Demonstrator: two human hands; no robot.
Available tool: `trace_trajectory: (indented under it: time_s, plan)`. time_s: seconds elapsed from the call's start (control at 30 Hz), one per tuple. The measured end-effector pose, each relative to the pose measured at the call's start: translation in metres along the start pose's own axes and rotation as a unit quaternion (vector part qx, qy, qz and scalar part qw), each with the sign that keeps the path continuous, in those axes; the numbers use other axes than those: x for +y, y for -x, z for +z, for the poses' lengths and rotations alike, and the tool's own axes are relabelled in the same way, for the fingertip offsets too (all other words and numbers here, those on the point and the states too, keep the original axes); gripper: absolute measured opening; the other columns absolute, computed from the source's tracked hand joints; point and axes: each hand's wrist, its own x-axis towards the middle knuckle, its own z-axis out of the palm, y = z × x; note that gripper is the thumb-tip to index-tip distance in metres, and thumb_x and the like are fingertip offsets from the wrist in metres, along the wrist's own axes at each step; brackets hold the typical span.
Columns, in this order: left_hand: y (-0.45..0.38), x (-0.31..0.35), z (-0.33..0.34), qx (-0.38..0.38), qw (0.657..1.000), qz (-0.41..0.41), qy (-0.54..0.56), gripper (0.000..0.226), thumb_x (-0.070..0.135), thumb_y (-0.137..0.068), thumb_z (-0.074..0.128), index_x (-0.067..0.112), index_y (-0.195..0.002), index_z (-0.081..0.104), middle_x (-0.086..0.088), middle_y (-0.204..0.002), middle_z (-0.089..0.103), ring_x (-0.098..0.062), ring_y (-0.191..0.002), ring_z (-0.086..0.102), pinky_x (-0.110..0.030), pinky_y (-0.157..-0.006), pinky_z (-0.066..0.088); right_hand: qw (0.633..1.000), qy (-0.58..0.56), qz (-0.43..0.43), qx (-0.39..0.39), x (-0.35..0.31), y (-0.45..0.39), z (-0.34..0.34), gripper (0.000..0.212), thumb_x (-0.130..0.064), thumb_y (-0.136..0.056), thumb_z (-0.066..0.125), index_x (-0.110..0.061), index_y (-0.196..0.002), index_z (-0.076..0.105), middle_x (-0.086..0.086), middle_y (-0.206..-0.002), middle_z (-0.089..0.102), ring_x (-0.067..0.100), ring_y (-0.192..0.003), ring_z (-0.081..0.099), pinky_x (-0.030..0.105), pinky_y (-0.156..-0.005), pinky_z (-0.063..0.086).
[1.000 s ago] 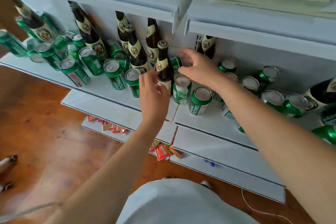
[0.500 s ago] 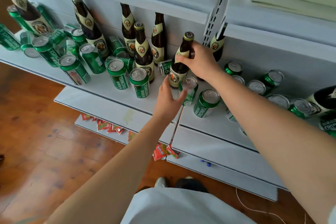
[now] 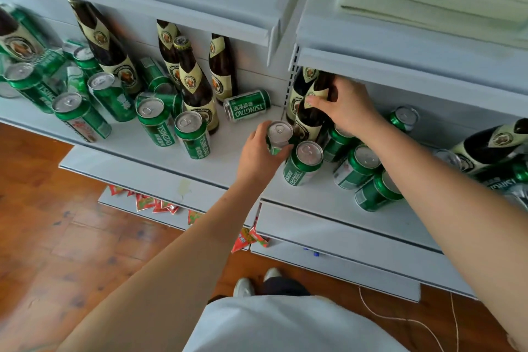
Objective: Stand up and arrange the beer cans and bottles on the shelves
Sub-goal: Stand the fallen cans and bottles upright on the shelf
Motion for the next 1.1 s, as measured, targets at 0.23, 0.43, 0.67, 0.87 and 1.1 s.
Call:
trace_trajectory:
  time_s: [0.23, 0.43, 0.67, 0.87, 1.1]
  plan:
    - [-0.003, 0.018, 0.018, -0.056, 0.998, -0.01, -0.017, 0.069, 0.028, -0.09, 0.064, 0.018, -0.149, 0.032, -0.009, -0.138, 0.052, -0.023, -0.122, 0.051, -0.024, -0.093, 0.039, 0.998, -0.032, 0.055, 0.015, 0.021, -0.001, -0.006, 0.046, -0.044, -0.088, 0.066, -0.016, -0.124, 0.059, 0.003, -0.125, 0.063, 0.022, -0.115, 0.057, 0.031, -0.096, 0.043]
    - [-0.036, -0.007, -0.015, 0.076, 0.99, -0.043, -0.108, 0.054, 0.005, -0.084, 0.049, 0.008, -0.138, 0.043, -0.012, -0.136, 0.046, -0.029, -0.122, 0.048, -0.038, -0.096, 0.044, 0.948, 0.045, 0.06, 0.31, -0.013, 0.037, 0.004, 0.02, -0.025, -0.091, 0.053, -0.007, -0.089, 0.062, 0.009, -0.086, 0.066, 0.026, -0.075, 0.062, 0.036, -0.066, 0.05]
    - [-0.071, -0.043, -0.026, -0.045, 0.949, -0.024, -0.312, 0.078, 0.012, -0.089, 0.054, 0.01, -0.154, 0.011, -0.015, -0.161, -0.001, -0.036, -0.148, 0.01, -0.049, -0.11, 0.036, 0.992, 0.062, -0.068, 0.083, -0.077, 0.001, 0.077, 0.033, -0.006, -0.093, 0.043, -0.002, -0.124, 0.055, 0.015, -0.12, 0.059, 0.03, -0.109, 0.057, 0.038, -0.089, 0.046]
    - [-0.07, -0.058, -0.02, -0.061, 0.97, -0.011, -0.234, 0.081, 0.008, -0.087, 0.055, 0.006, -0.154, 0.01, -0.018, -0.16, -0.009, -0.037, -0.142, 0.027, -0.046, -0.108, 0.04, 0.963, 0.198, 0.133, -0.127, -0.073, -0.077, 0.122, 0.034, -0.008, -0.097, 0.043, 0.004, -0.127, 0.051, 0.02, -0.13, 0.055, 0.033, -0.118, 0.055, 0.029, -0.082, 0.043]
    - [-0.06, -0.063, -0.025, -0.018, 0.997, -0.051, -0.046, 0.087, 0.003, -0.079, 0.053, 0.01, -0.154, 0.01, -0.016, -0.158, 0.001, -0.038, -0.142, 0.025, -0.041, -0.111, 0.034, 0.968, 0.116, 0.222, -0.02, -0.05, -0.086, 0.137, 0.04, -0.032, -0.083, 0.075, -0.005, -0.111, 0.067, 0.009, -0.11, 0.068, 0.025, -0.104, 0.064, 0.023, -0.069, 0.041]
